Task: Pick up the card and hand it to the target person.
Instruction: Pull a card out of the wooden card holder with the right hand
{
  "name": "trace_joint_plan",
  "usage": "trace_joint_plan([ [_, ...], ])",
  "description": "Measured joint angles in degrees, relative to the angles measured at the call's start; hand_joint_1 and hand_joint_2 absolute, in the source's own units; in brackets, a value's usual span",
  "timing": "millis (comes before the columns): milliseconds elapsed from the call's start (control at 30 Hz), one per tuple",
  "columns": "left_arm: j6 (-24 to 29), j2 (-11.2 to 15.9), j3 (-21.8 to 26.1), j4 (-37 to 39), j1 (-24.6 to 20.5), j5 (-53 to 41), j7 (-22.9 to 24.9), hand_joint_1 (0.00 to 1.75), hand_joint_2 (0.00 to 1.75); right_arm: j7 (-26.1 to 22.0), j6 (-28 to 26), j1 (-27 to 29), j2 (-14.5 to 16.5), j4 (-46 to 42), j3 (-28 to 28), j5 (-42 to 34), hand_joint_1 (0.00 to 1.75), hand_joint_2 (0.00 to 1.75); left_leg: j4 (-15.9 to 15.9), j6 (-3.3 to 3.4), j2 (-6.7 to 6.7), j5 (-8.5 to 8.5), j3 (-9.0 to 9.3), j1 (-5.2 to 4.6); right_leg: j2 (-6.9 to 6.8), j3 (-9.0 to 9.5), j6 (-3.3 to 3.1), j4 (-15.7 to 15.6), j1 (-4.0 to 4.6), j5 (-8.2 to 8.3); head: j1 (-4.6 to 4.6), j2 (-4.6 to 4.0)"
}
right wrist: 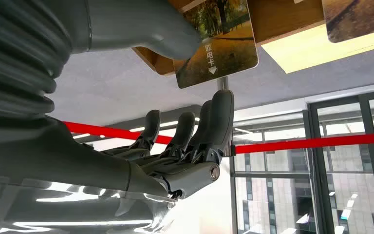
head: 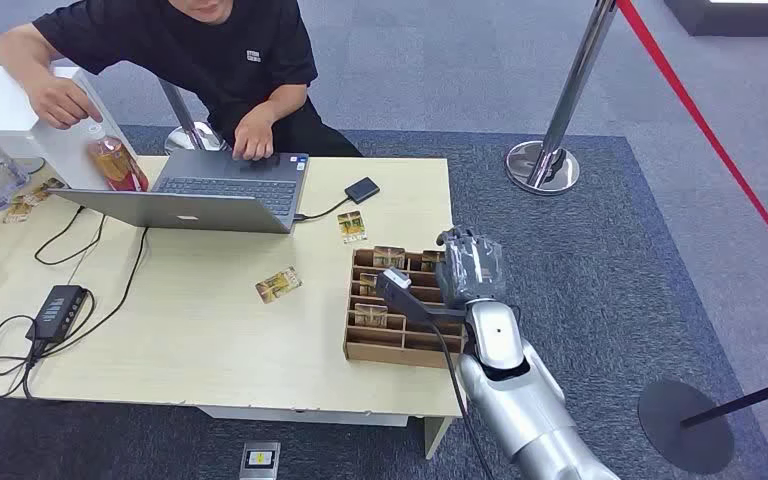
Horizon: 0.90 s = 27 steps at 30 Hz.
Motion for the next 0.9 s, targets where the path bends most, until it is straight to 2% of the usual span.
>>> trace_joint_plan([
  [900,0.00,0.00,0.00,0.00,0.00,0.00,0.00,0.00,0.00,0.00,0.02,0.00,0.00,0.00,0.00,0.00,1.12,1.75,0.00,0.00,0.00,0.00,0.00,0.00,0.00,0.00,-0.01,0.00,0.00,0.01,0.00,0.00],
])
